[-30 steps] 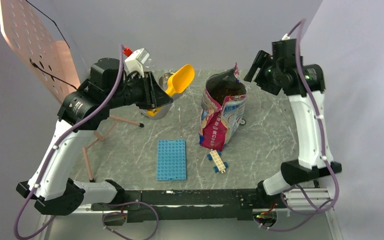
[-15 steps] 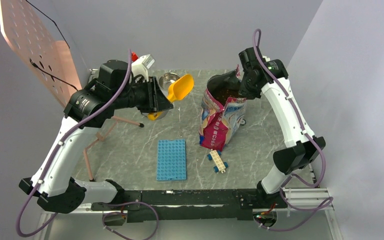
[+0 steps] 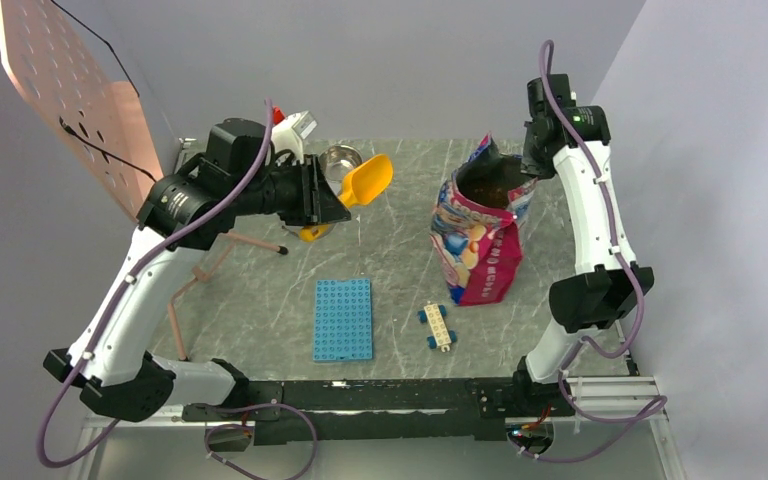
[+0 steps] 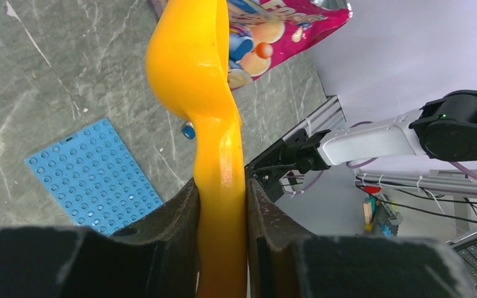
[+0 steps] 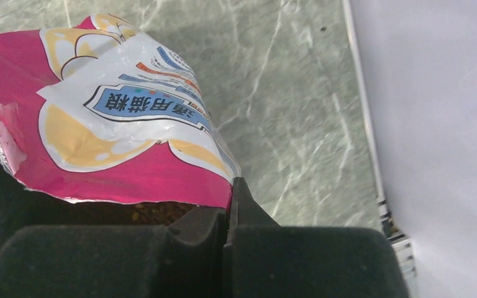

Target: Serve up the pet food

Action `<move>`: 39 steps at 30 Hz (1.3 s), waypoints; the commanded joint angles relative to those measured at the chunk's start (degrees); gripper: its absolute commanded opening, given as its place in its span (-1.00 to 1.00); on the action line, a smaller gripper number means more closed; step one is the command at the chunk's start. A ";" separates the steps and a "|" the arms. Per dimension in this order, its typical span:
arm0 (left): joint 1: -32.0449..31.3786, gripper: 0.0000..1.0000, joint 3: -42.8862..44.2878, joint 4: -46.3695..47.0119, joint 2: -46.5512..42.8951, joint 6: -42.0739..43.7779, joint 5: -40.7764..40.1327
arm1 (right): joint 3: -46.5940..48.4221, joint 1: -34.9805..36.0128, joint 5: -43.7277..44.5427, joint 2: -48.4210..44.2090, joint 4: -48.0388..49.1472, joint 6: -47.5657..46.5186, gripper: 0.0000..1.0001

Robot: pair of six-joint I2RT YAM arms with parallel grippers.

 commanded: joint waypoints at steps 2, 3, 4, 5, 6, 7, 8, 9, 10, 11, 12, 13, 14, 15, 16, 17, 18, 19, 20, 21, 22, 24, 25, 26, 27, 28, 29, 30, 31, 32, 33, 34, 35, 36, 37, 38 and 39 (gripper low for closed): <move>-0.02 -1.00 0.38 2.48 0.94 0.17 4.76 | 5.50 -3.50 3.74 -4.55 15.73 -11.38 -1.00; -0.05 -1.00 0.20 3.01 1.05 0.22 5.77 | 6.34 -3.24 0.58 -4.05 15.59 -11.17 -1.00; -0.05 -1.00 0.11 3.51 1.13 0.15 6.65 | 6.30 -2.24 -2.07 -3.89 15.97 -11.13 -1.00; -0.06 -1.00 0.02 4.12 1.13 0.23 7.75 | 5.73 0.14 -2.96 -3.95 16.68 -11.59 -1.00; -0.02 -1.00 -0.07 4.74 1.18 0.09 8.64 | 4.82 3.04 -2.39 -4.15 17.48 -12.40 -1.00; -0.02 -1.00 -0.14 5.23 1.33 -0.20 9.45 | 4.10 5.91 -1.77 -4.16 17.64 -13.10 -1.00; -0.02 -1.00 -0.18 5.71 1.46 -0.54 10.51 | 3.62 8.37 -1.92 -3.95 17.15 -12.81 -1.00; 0.01 -1.00 -0.02 6.13 1.77 -0.92 11.81 | 3.62 10.08 -2.35 -3.84 16.48 -11.62 -1.00; 0.03 -1.00 0.36 6.30 2.32 -1.31 13.26 | 3.29 12.17 -3.29 -3.82 15.89 -10.33 -1.00; 0.04 -1.00 0.97 6.05 3.01 -1.87 14.45 | 2.37 13.88 -3.90 -4.36 15.82 -9.11 -1.00; 0.03 -1.00 1.63 5.55 3.66 -2.47 15.31 | 0.85 15.72 -3.91 -5.22 16.35 -8.24 -1.00; 0.09 -1.00 2.29 4.73 4.28 -2.83 16.09 | -0.76 18.05 -3.84 -6.44 17.17 -7.72 -1.00; 0.28 -1.00 3.04 3.94 4.86 -3.04 17.06 | -2.18 20.57 -3.52 -7.57 17.85 -7.73 -1.00; 0.73 -1.00 3.74 3.00 5.31 -3.56 17.74 | -3.33 23.12 -2.29 -8.62 18.49 -7.82 -1.00; 1.16 -1.00 4.21 2.20 5.57 -4.03 18.35 | -4.25 25.27 -1.27 -9.63 19.02 -7.72 -1.00; 1.49 -1.00 4.13 1.67 5.69 -4.72 18.84 | -4.93 26.67 -0.94 -10.29 19.40 -7.61 -1.00; 1.67 -1.00 3.44 1.43 5.30 -5.53 19.40 | -5.39 27.75 -0.78 -10.94 19.64 -7.39 -1.00; 1.69 -1.00 1.86 1.60 4.79 -6.44 19.94 | -6.05 28.50 -0.84 -11.50 20.09 -7.27 -1.00; 1.70 -1.00 0.22 2.33 4.10 -7.56 20.60 | -7.01 29.00 -1.34 -12.12 20.94 -7.57 -1.00; 1.70 -1.00 -2.08 3.57 3.26 -8.62 21.37 | -8.19 29.24 -2.21 -12.95 22.03 -7.98 -1.00; 1.78 -1.00 -4.33 4.73 2.49 -9.85 21.75 | -9.46 29.37 -3.04 -13.72 23.11 -8.35 -1.00; 1.90 -1.00 -7.38 5.03 2.00 -12.19 21.35 | -11.61 29.52 -3.98 -15.43 25.16 -9.12 -1.00; 1.89 -1.00 -7.96 3.96 2.50 -13.36 20.96 | -12.32 29.53 -4.00 -15.98 25.60 -9.50 -1.00; 1.93 -1.00 -8.08 2.77 3.30 -14.30 20.83 | -12.73 29.53 -4.00 -16.46 25.82 -10.08 -1.00; 1.78 -1.00 -8.05 1.83 4.04 -15.30 21.14 | -12.84 29.51 -4.12 -16.76 25.81 -10.48 -1.00; 1.24 -1.00 -7.97 1.02 4.61 -16.39 20.67 | -13.06 29.53 -4.25 -17.04 25.94 -10.85 -1.00; 0.51 -1.00 -7.73 0.66 4.90 -17.44 19.59 | -13.31 29.51 -4.37 -17.30 26.01 -11.12 -1.00; -0.31 -1.00 -7.48 0.66 5.03 -19.42 17.55 | -13.69 29.52 -4.56 -17.48 26.13 -11.24 -1.00; -1.04 -1.00 -7.49 1.24 5.22 -21.44 16.31 | -14.13 29.52 -4.97 -17.78 26.33 -11.50 -1.00; -1.57 -1.00 -8.60 2.57 5.62 -24.14 16.34 | -14.59 29.53 -5.28 -17.97 26.60 -11.63 -1.00; -1.96 -1.00 -9.98 4.44 6.06 -27.71 17.60 | -15.08 29.52 -5.41 -18.39 26.88 -11.65 -1.00; -2.41 -1.00 -11.48 6.41 6.84 -31.18 19.07 | -15.60 29.53 -5.56 -18.73 27.20 -11.65 -1.00; -3.07 -1.00 -11.96 7.48 7.86 -34.51 20.01 | -16.11 29.61 -5.66 -19.26 27.57 -11.57 -1.00; -3.81 -1.00 -11.20 7.16 9.53 -36.68 20.19 | -16.67 29.69 -5.56 -19.87 28.11 -11.56 -1.00; -4.52 -1.00 -9.25 4.78 11.59 -38.26 19.39 | -17.46 29.75 -5.58 -20.73 28.71 -11.50 -1.00; -4.96 -1.00 -7.14 0.00 13.48 -39.81 17.81 | -18.55 29.79 -5.74 -21.46 29.37 -11.48 -1.00; -5.26 -1.00 -5.73 -2.29 15.17 -41.51 17.19 | -19.44 29.87 -6.05 -22.40 30.13 -11.43 -1.00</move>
